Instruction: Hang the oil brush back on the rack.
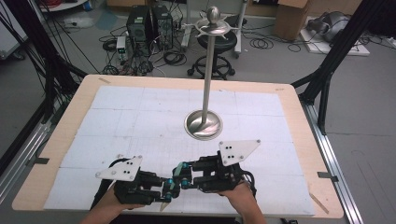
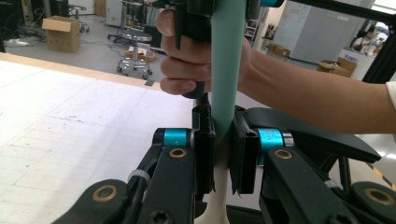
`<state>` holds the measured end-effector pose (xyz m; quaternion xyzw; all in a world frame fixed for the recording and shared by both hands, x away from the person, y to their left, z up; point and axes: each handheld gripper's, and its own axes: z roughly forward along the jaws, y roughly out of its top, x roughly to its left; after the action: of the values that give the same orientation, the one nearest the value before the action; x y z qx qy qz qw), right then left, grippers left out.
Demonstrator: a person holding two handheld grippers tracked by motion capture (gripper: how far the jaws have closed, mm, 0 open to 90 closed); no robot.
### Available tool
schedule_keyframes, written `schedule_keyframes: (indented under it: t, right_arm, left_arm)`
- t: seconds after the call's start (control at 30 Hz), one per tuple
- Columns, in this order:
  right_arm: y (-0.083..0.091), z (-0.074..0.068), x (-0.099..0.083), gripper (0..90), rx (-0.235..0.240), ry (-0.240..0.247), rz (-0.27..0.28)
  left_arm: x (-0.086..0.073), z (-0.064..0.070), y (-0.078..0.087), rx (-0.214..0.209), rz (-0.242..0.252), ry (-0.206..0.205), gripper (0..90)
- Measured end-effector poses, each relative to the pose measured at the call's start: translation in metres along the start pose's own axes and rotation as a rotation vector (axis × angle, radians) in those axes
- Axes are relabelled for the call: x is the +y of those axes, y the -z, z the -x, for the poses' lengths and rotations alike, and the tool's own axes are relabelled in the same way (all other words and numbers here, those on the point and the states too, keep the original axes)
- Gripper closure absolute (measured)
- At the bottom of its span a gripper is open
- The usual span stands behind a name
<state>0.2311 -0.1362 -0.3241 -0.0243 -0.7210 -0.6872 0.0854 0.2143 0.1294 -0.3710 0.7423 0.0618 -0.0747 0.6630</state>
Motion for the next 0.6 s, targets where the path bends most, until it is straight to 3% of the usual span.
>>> schedule_keyframes:
  t: [0.07,0.17,0.23,0.4,0.5,0.6]
  right_arm:
    - [-0.0003,0.0002,0.0001,79.3,-0.022,-0.022,0.000]
    - [0.0007,0.0002,0.0010,80.4,-0.099,-0.063,-0.011]
    - [0.0027,0.0000,0.0025,81.3,-0.148,-0.089,-0.010]
    - [0.0066,-0.0002,0.0059,82.5,-0.254,-0.132,-0.008]
    - [0.0079,-0.0002,0.0059,82.7,-0.313,-0.151,-0.011]
    - [0.0080,-0.0007,0.0051,82.7,-0.340,-0.180,-0.007]
  left_arm:
    - [0.0003,-0.0005,0.0001,0.027,-0.007,0.014,75.1]
    - [0.0002,-0.0006,0.0014,0.106,-0.010,0.012,56.9]
    - [0.0003,-0.0002,0.0034,0.158,-0.015,0.005,51.2]
    - [0.0001,0.0004,0.0039,0.266,-0.042,-0.020,50.0]
    - [-0.0010,0.0000,0.0001,0.296,-0.062,-0.026,51.4]
    - [-0.0018,-0.0019,-0.0040,0.302,-0.072,-0.027,54.3]
